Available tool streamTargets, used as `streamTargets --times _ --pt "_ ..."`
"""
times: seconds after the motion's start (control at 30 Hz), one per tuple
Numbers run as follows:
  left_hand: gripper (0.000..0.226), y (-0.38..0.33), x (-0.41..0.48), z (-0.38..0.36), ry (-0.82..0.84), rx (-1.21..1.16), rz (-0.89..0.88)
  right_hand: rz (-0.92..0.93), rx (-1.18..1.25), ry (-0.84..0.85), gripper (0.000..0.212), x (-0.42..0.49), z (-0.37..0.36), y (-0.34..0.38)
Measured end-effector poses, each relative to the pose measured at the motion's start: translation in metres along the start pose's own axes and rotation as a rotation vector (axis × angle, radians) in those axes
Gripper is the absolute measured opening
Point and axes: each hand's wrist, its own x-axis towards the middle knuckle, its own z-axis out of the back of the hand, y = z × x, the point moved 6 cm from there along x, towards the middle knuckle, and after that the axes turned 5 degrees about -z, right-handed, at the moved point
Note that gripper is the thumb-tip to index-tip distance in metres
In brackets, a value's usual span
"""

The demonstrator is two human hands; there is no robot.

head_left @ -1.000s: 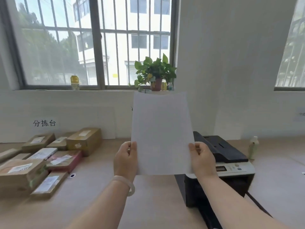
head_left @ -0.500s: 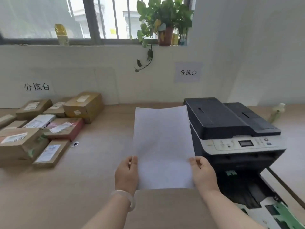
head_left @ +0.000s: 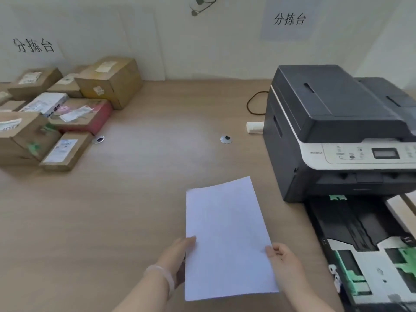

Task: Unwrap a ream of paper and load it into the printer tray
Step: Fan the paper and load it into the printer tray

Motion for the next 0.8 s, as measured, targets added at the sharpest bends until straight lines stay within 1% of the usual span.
streamTargets --times 0.03,0.07,0.17,0.23,0.27,0.3,0.33,0.4,0.43,0.5,0.53,0.6,0.67,0.73,0.8 --pt "0.027 -0.005 0.002 -0.005 0.042 -0.028 0.009 0.006 0.004 0.021 0.012 0.002 0.001 0.0" --pt "0.026 -0.011 0.004 -0.009 0.058 -0.009 -0.016 0.005 0.005 0.044 0.011 0.003 0.002 0.002" --pt "0.03 -0.039 0.009 -0.02 -0.029 0.13 -0.186 -0.008 0.022 0.176 0.008 0.009 0.007 0.02" --pt "0.024 -0.058 0.013 -0.026 -0.059 0.184 -0.308 -0.022 0.098 0.297 0.023 0.017 0.007 0.042" --pt "0.02 -0.068 0.014 -0.031 -0.056 0.2 -0.37 -0.02 0.151 0.326 0.032 0.023 0.009 0.054" --pt "0.017 -0.078 0.014 -0.035 -0.055 0.204 -0.427 0.006 0.191 0.325 0.038 0.028 0.011 0.067" --pt "0.016 -0.089 0.014 -0.038 -0.054 0.197 -0.478 0.054 0.199 0.307 0.039 0.034 0.012 0.081" --pt "0.015 -0.106 0.016 -0.045 -0.035 0.175 -0.552 0.178 0.176 0.277 0.025 0.04 0.014 0.108" --pt "0.013 -0.112 0.017 -0.048 -0.023 0.186 -0.579 0.226 0.171 0.258 0.022 0.043 0.014 0.118" --pt "0.009 -0.116 0.023 -0.05 -0.041 0.237 -0.62 0.259 0.147 0.222 0.022 0.05 0.009 0.123" --pt "0.008 -0.114 0.027 -0.05 -0.057 0.266 -0.63 0.26 0.112 0.214 0.022 0.053 0.004 0.12" --pt "0.014 -0.105 0.034 -0.05 -0.098 0.331 -0.599 0.248 0.005 0.206 0.02 0.061 -0.01 0.104" --pt "0.016 -0.098 0.039 -0.049 -0.145 0.379 -0.583 0.229 -0.075 0.163 0.016 0.067 -0.014 0.093" --pt "0.01 -0.099 0.043 -0.046 -0.172 0.393 -0.596 0.259 -0.081 0.113 0.014 0.07 -0.011 0.094" --pt "0.004 -0.099 0.047 -0.044 -0.166 0.376 -0.589 0.284 -0.071 0.107 0.014 0.071 -0.01 0.096"
